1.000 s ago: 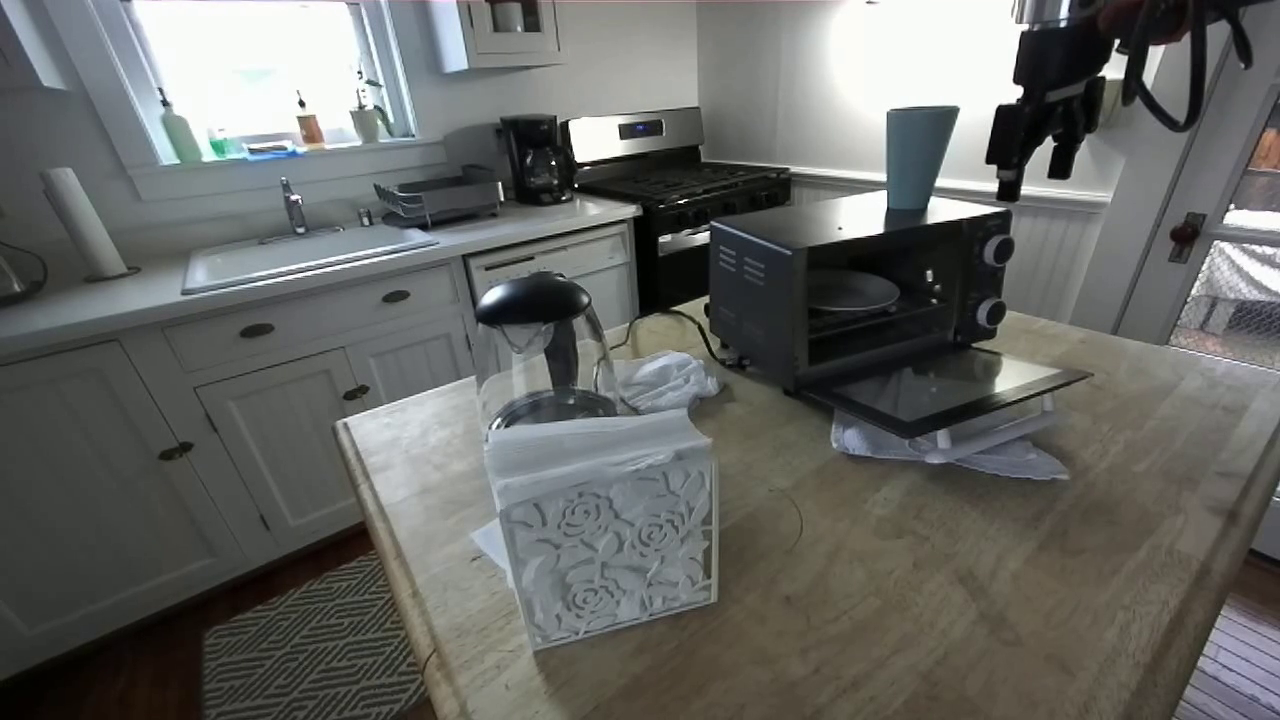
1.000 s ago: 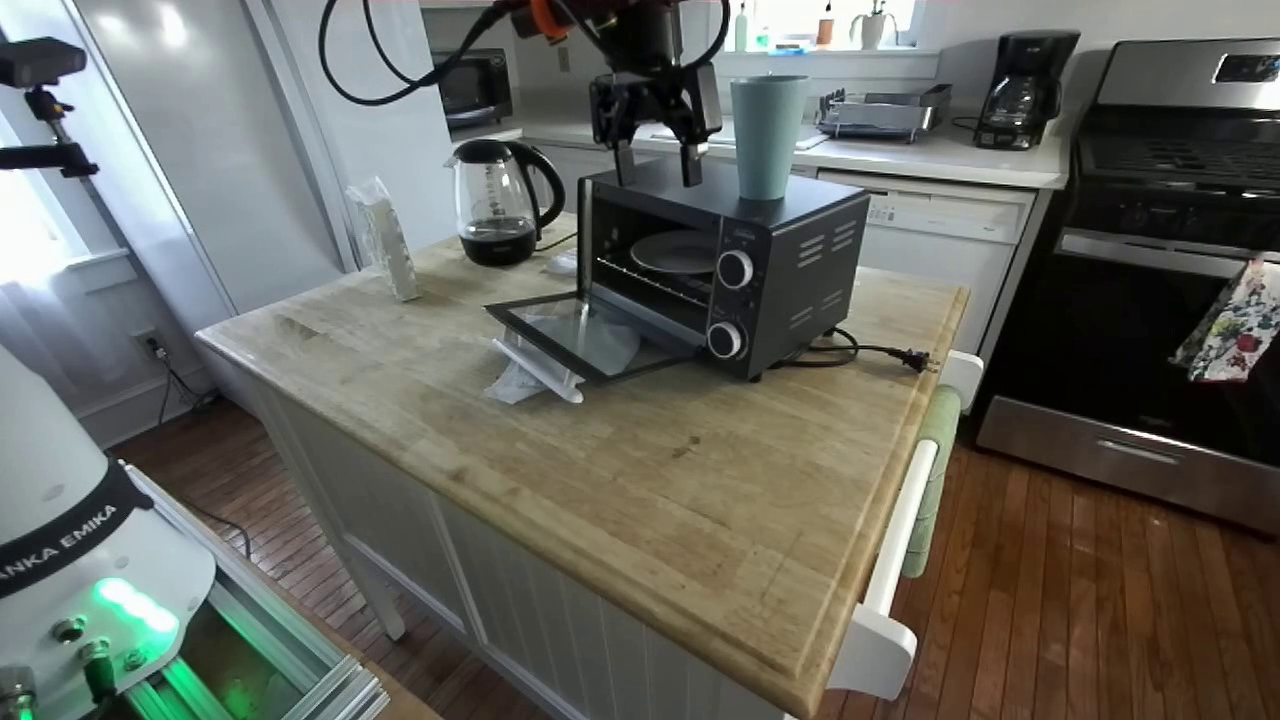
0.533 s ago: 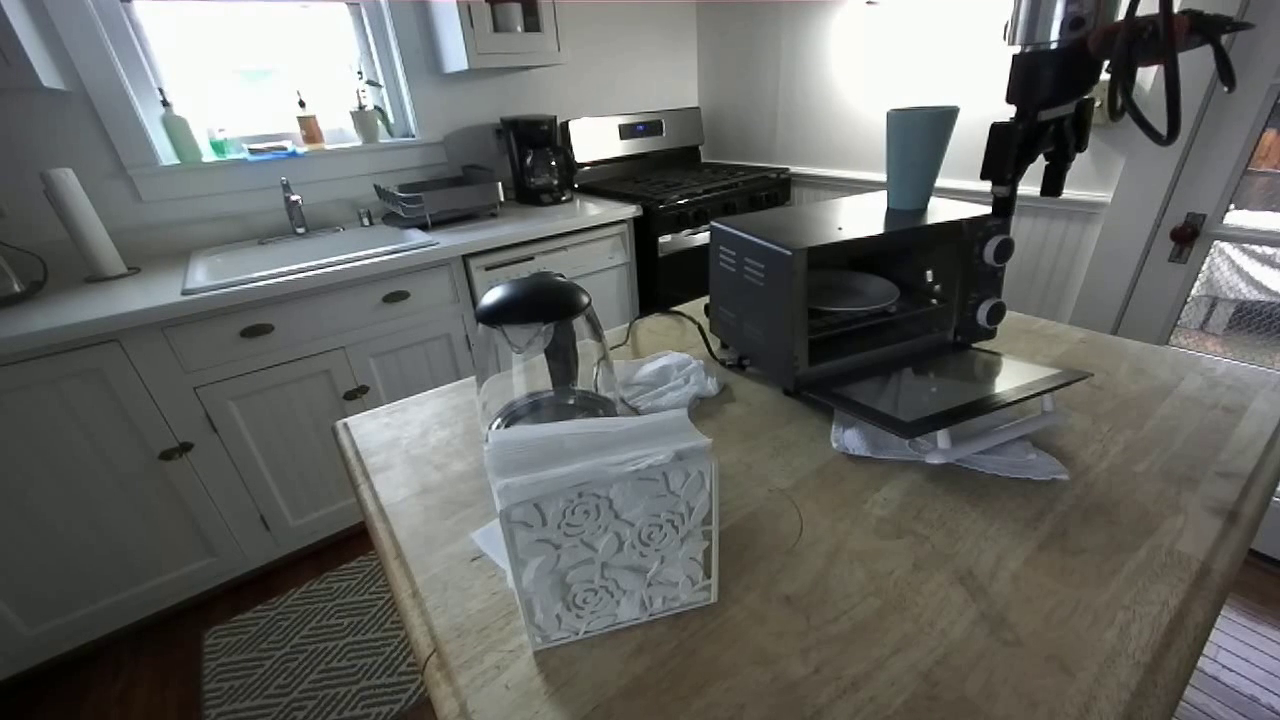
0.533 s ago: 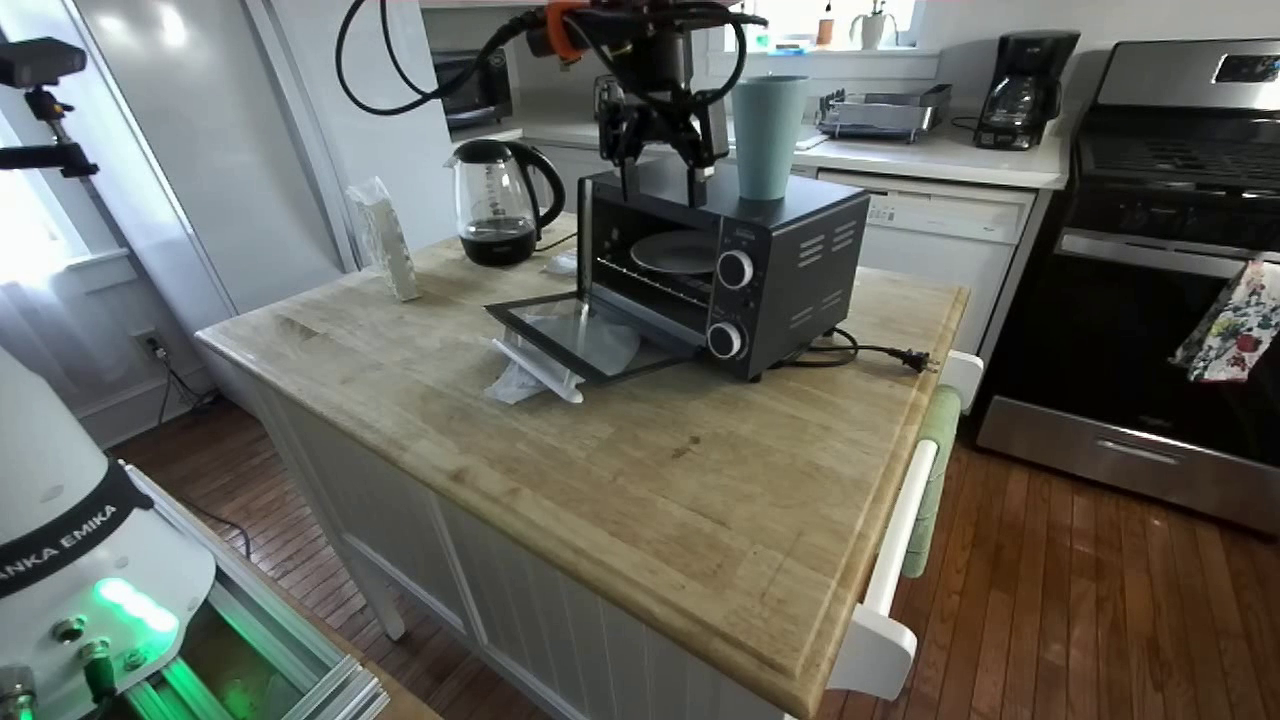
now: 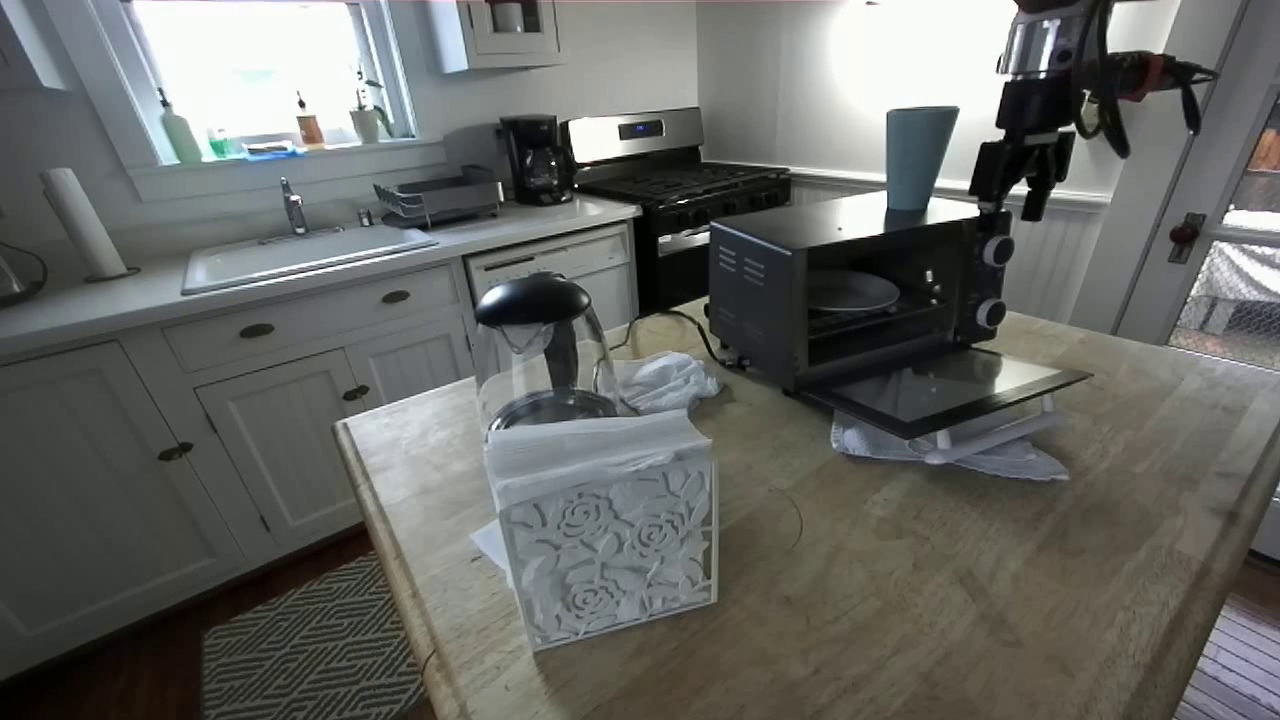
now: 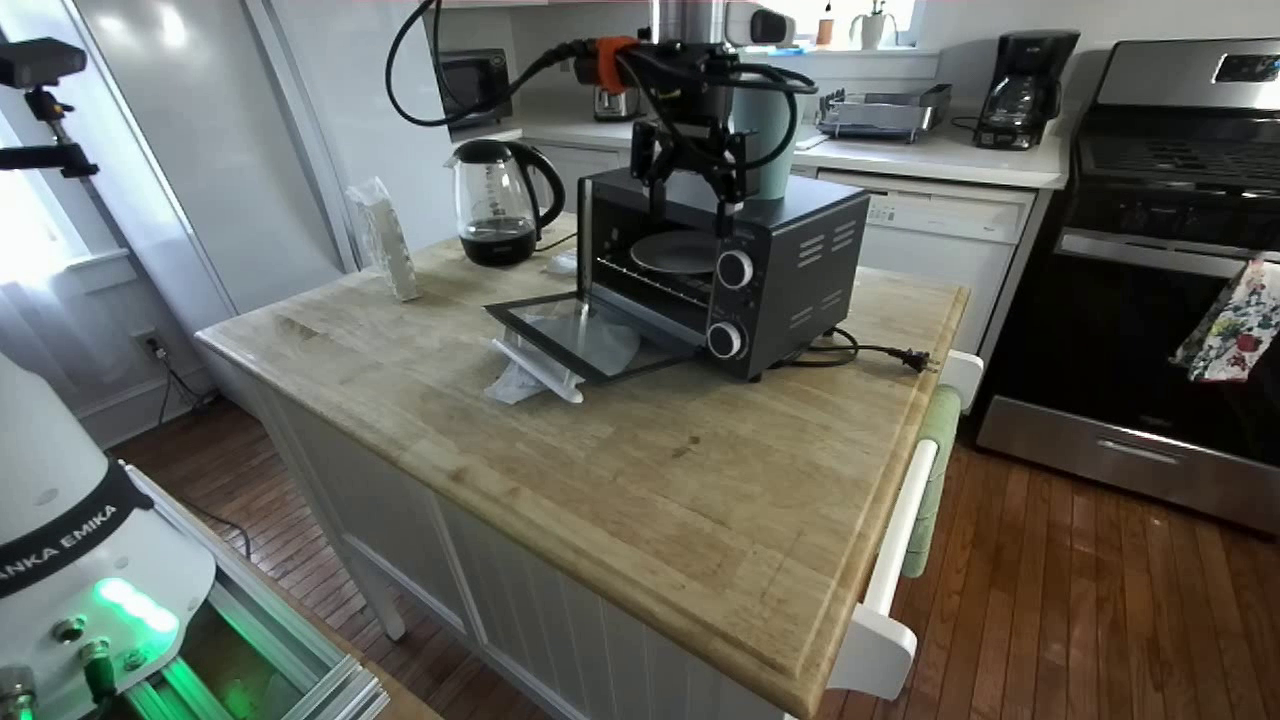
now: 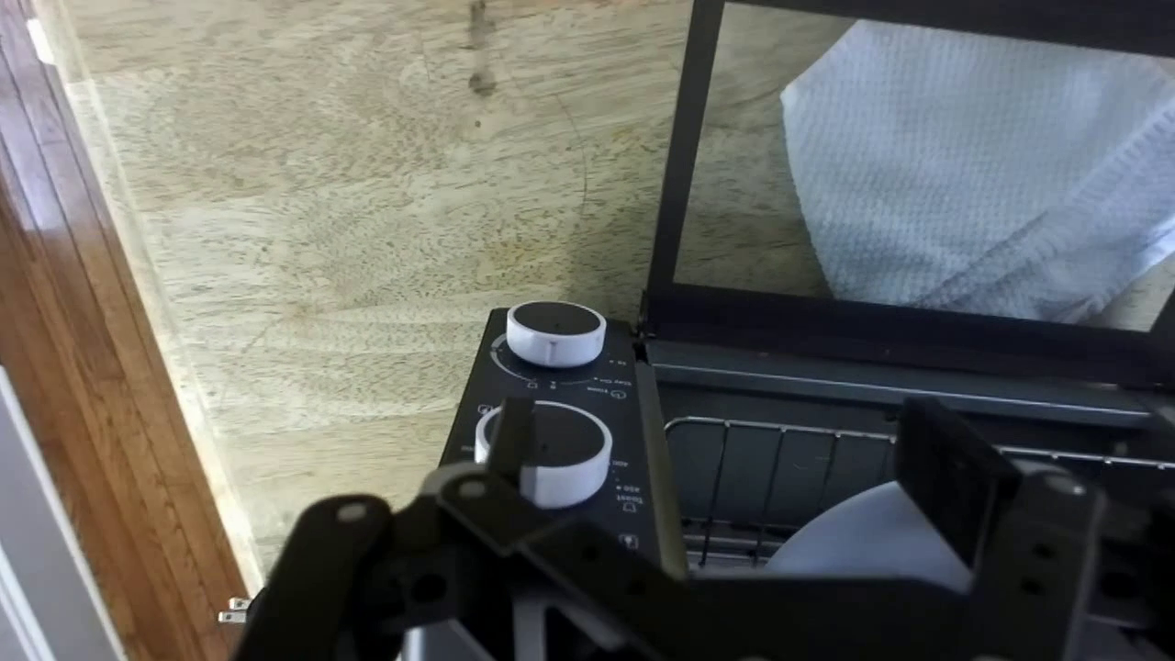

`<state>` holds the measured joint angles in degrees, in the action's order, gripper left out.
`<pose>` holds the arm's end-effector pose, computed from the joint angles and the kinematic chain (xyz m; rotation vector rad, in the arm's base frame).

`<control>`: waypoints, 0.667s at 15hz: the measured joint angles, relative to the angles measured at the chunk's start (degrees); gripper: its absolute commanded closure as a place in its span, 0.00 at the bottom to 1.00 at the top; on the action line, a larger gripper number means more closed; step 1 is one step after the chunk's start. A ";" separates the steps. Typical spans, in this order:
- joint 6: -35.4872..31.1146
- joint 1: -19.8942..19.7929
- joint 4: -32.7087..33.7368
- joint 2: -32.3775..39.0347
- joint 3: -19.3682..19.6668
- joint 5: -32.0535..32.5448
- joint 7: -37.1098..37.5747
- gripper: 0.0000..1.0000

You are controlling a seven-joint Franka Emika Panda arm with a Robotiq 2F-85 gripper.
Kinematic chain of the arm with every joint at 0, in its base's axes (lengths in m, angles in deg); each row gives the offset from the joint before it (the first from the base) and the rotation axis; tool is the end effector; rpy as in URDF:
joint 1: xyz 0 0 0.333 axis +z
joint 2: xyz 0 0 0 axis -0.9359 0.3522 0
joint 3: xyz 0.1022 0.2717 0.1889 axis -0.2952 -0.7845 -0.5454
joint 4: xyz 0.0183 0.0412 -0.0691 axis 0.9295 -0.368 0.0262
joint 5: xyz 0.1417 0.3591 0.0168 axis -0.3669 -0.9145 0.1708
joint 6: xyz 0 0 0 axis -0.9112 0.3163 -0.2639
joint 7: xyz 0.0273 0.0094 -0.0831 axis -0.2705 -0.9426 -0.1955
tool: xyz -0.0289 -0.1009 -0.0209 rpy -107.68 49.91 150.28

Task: Twist the knob on the oven

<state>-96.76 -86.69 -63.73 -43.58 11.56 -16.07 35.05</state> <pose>0.5330 -0.3036 0.4281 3.1111 -0.3285 -0.0384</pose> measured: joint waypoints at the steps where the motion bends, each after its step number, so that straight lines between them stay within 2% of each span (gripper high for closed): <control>1: -0.03 -0.41 0.77 0.86 -0.06 -1.32 -0.91 0.00; 5: -0.09 -1.82 3.64 3.88 -0.67 -5.22 -4.51 0.00; 10: 0.23 -2.90 5.62 6.16 -1.54 -6.84 -6.59 0.00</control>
<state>-96.53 -89.59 -58.11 -37.42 10.01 -22.91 28.46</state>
